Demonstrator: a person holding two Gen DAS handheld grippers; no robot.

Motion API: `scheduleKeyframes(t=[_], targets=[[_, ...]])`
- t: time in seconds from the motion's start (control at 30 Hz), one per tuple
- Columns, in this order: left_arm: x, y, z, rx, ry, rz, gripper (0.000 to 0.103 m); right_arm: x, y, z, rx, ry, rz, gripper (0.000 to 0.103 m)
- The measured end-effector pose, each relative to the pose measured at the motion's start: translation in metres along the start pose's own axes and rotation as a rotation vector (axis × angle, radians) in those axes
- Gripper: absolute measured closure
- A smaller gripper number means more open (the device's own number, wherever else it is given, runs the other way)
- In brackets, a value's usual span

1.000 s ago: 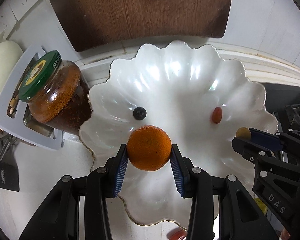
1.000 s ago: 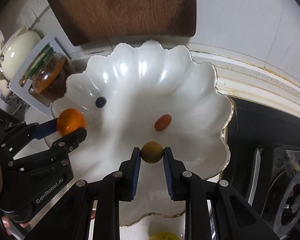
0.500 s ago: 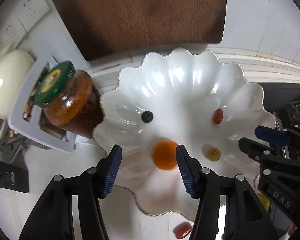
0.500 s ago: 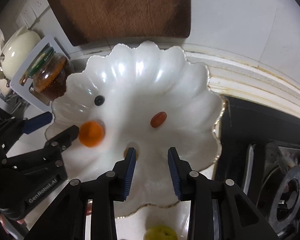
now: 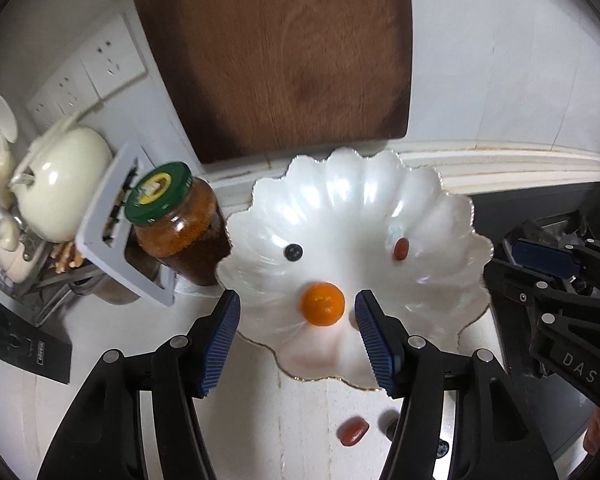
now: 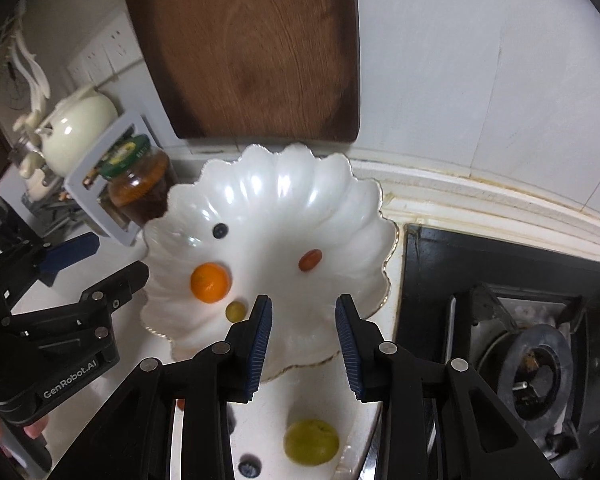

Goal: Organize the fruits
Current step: 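Open the left tool over the bowl while the right tool opens too, then withdraw both open tools from the bowl toward the fruits on the counter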

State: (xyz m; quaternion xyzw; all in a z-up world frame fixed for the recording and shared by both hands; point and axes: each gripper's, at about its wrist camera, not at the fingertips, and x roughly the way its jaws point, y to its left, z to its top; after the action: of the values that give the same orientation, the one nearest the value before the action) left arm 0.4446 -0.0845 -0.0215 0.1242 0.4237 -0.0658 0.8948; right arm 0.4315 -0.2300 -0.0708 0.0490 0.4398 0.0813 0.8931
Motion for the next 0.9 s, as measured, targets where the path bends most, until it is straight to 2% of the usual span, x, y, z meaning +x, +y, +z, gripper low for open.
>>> scheduleKeyframes(t=[0.4,0.67,0.9], targets=[[-0.048,-0.002,-0.028,-0.017,-0.063,-0.060,0.044,-0.045,0.003,-0.025,-0.006,-0.085,0.041,0.069],[-0.076,-0.003,-0.050,-0.020,-0.121,-0.032,0.044,-0.070,0.011,-0.048,-0.044,-0.135,0.028,0.069],[-0.091,-0.007,-0.065,-0.020,-0.134,-0.057,0.044,-0.084,0.012,-0.066,-0.049,-0.149,0.038,0.069]])
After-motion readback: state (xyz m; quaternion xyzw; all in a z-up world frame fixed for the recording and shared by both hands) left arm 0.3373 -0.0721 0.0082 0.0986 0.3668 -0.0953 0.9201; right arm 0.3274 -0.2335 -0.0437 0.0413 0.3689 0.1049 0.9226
